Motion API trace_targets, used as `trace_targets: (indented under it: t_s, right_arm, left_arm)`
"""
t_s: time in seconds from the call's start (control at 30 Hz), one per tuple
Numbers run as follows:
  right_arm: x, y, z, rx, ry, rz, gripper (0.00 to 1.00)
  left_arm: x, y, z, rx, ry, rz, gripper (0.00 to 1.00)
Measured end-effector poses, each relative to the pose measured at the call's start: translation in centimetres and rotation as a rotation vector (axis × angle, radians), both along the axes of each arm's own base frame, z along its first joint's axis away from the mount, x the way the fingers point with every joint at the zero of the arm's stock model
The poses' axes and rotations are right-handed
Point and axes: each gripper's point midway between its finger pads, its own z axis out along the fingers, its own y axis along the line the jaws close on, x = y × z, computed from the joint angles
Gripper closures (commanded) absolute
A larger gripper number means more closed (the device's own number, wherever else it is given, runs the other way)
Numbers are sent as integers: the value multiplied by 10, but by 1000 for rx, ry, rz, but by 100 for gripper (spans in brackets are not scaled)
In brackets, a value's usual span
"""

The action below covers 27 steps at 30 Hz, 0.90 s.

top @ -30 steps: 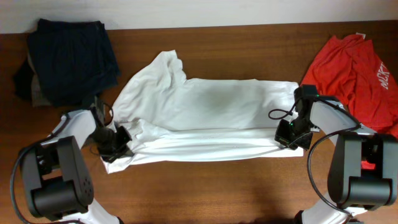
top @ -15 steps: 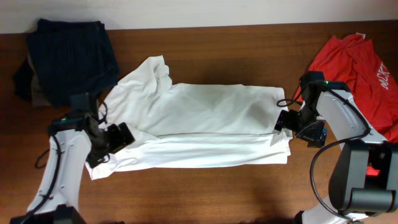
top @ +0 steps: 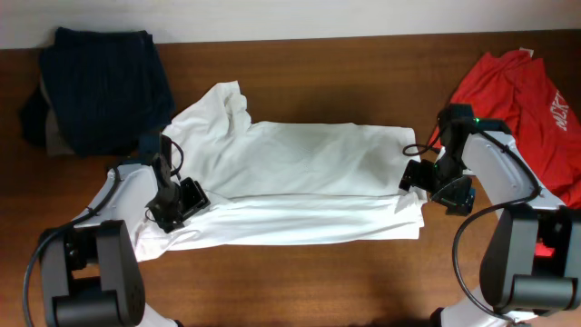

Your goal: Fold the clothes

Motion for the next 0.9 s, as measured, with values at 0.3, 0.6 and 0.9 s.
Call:
trace_targets:
  t_s: [0.3,0.6,0.9]
  right_arm:
    - [1,0,0,0,-3,0,1]
    - [1,0,0,0,-3,0,2]
    - [1,0,0,0,-3,0,1]
  left_arm:
    - [13,0,0,-4,-53,6,92]
    - [56,-4,6,-31,-234,2,99]
    - [90,-43,18,-56,-397,-105,76]
